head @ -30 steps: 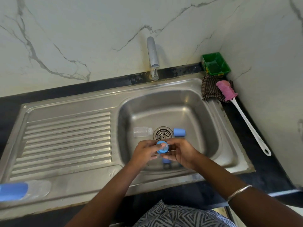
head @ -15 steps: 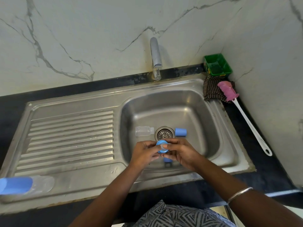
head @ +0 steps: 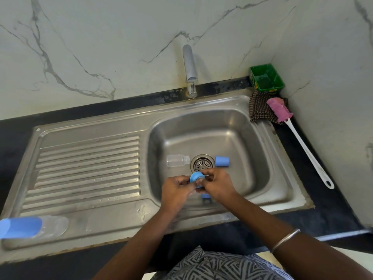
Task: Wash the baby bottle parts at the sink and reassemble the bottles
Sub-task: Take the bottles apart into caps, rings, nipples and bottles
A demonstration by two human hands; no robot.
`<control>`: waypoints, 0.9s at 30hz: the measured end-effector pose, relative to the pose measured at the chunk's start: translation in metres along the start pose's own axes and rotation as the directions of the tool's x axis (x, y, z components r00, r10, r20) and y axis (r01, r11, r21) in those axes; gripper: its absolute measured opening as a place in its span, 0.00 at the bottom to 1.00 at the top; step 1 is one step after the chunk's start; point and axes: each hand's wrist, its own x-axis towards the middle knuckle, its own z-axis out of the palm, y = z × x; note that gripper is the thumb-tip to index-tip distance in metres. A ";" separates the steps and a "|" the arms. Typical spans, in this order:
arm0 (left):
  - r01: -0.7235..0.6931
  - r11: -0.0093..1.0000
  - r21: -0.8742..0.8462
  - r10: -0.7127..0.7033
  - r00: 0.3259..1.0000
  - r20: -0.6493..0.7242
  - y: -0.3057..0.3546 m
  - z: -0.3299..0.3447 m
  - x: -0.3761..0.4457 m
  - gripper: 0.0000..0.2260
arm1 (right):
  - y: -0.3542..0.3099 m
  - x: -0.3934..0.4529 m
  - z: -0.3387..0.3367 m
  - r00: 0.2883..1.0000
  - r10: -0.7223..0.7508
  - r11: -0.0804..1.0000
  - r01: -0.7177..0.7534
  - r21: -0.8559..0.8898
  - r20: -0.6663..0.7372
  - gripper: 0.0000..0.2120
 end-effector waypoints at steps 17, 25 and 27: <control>0.119 0.993 0.018 -0.120 0.992 0.033 0.005 -0.003 0.009 0.05 | 0.006 0.000 -0.007 0.992 0.001 0.981 -0.026 0.194 0.123 0.07; -0.002 0.970 0.244 0.010 0.999 -0.031 0.001 0.004 0.007 0.08 | 0.003 0.008 -0.002 0.998 0.069 0.996 -0.069 -0.064 -0.009 0.07; 0.002 0.969 0.249 0.015 0.998 -0.069 0.000 0.005 0.005 0.10 | 0.001 0.009 0.001 0.996 0.080 0.987 -0.083 -0.136 -0.031 0.09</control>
